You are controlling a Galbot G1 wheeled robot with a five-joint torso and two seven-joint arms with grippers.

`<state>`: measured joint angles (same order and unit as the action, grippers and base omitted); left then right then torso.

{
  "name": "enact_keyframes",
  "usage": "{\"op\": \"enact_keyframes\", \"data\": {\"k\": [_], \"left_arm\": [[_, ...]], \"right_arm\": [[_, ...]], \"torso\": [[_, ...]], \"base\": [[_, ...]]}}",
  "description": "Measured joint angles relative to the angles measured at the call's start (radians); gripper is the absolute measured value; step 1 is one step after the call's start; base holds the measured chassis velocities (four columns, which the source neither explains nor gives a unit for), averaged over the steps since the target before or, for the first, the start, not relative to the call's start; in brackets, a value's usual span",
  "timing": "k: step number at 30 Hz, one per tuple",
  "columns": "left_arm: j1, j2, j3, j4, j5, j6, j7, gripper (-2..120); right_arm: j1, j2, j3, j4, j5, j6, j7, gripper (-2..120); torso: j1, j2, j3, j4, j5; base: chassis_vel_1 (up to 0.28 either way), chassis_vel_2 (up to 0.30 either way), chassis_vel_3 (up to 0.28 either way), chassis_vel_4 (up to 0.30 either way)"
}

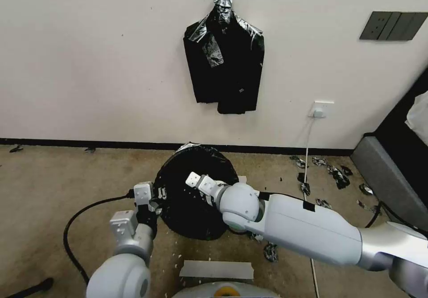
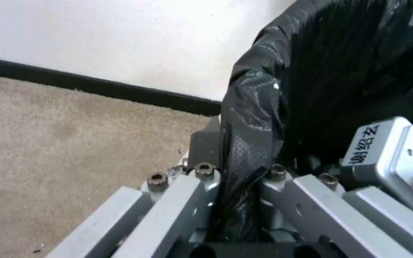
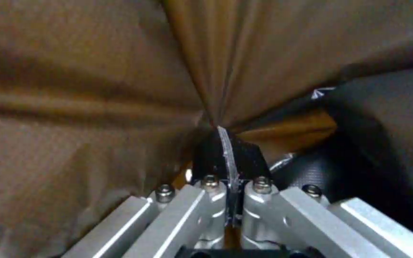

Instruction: Place a trash bag onto the trash bin.

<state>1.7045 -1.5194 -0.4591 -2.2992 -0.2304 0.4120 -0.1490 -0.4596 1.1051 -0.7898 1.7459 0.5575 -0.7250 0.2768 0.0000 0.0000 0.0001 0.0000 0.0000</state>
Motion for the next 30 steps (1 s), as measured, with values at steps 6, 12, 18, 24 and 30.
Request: {"op": "enact_keyframes", "data": {"k": [6,12,18,24,30], "left_arm": [[-0.002,0.0,-0.004,0.006,-0.005,0.001,0.0,4],[-0.023,-0.001,-0.023,0.035,-0.094,0.017,-0.023,4],[-0.052,0.001,-0.041,0.062,-0.242,0.056,-0.084,4],[-0.09,-0.001,-0.049,0.105,-0.486,0.138,-0.185,4],[-0.11,0.001,-0.048,0.161,-0.539,0.173,-0.192,4]], "right_arm": [[-0.004,-0.001,0.005,0.008,-0.005,0.001,-0.002,0],[-0.033,-0.043,0.042,0.09,-0.007,0.002,-0.006,0],[-0.084,-0.123,0.104,0.202,-0.015,0.003,-0.023,0],[-0.279,-0.24,0.318,0.391,-0.11,0.115,-0.095,2],[-0.423,-0.238,0.492,0.458,-0.158,0.245,-0.151,19]], "torso": [[0.0,0.0,0.0,0.0,0.0001],[0.0,0.0,0.0,0.0001,0.0001],[0.0,0.0,0.0,-0.0001,0.0],[0.0,0.0,0.0,-0.0002,0.0],[0.0,0.0,0.0,-0.0002,0.0]], "base": [[0.0,0.0,0.0,0.0],[0.0,0.0,0.0,0.0],[0.0,0.0,0.0,0.0],[0.0,0.0,0.0,0.0],[0.0,0.0,0.0,0.0]]}}
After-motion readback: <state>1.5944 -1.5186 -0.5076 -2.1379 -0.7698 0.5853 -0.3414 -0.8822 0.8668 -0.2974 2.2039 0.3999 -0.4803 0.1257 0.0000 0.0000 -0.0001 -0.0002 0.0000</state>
